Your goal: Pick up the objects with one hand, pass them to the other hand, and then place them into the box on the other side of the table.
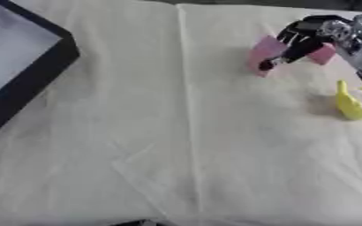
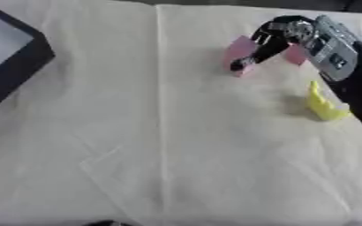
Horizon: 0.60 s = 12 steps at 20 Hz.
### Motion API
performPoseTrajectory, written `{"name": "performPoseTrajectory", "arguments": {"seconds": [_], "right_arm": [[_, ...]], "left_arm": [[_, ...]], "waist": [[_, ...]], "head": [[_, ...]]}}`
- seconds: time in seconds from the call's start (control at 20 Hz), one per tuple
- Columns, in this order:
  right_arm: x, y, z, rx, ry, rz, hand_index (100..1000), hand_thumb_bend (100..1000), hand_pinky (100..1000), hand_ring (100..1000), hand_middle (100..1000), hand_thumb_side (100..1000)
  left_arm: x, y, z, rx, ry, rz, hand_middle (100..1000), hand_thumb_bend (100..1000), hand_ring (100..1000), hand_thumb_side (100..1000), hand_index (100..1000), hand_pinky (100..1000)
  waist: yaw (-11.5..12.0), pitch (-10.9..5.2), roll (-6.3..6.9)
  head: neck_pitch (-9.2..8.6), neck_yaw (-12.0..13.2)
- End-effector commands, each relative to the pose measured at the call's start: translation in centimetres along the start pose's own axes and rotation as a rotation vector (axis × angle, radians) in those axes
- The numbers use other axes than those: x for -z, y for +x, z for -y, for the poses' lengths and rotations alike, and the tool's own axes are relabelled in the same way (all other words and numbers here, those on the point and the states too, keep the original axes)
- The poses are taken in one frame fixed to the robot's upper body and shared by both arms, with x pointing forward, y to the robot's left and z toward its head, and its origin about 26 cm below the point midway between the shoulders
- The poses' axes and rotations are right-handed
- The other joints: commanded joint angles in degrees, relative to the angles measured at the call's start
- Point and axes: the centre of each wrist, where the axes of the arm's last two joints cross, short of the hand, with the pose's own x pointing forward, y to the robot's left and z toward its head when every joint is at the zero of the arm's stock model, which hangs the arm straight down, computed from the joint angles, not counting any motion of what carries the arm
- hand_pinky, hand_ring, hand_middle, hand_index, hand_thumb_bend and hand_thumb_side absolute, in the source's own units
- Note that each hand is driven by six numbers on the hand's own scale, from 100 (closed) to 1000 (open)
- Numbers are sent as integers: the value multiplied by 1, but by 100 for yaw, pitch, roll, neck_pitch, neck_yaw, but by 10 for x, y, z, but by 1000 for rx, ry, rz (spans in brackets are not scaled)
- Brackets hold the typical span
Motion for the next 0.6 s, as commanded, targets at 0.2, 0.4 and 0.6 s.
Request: {"name": "performPoseTrajectory", "arguments": {"seconds": [0.2,0.4,0.6], "right_arm": [[-5,-2,14,-1,-49,-11,890,796,875,895,818,525],[-4,-1,12,0,-45,-9,886,784,872,891,813,529],[-2,1,11,-1,-42,-8,872,782,867,887,793,497]], "left_arm": [[3,18,-12,31,13,44,802,414,798,789,900,728],[3,18,-12,34,11,47,802,414,800,789,899,728],[3,18,-11,36,10,47,803,414,800,789,898,728]], "waist": [[3,-67,27],[11,-52,25],[22,-40,24]], "head": [[-75,-21],[-86,-37],[-86,-47]]}}
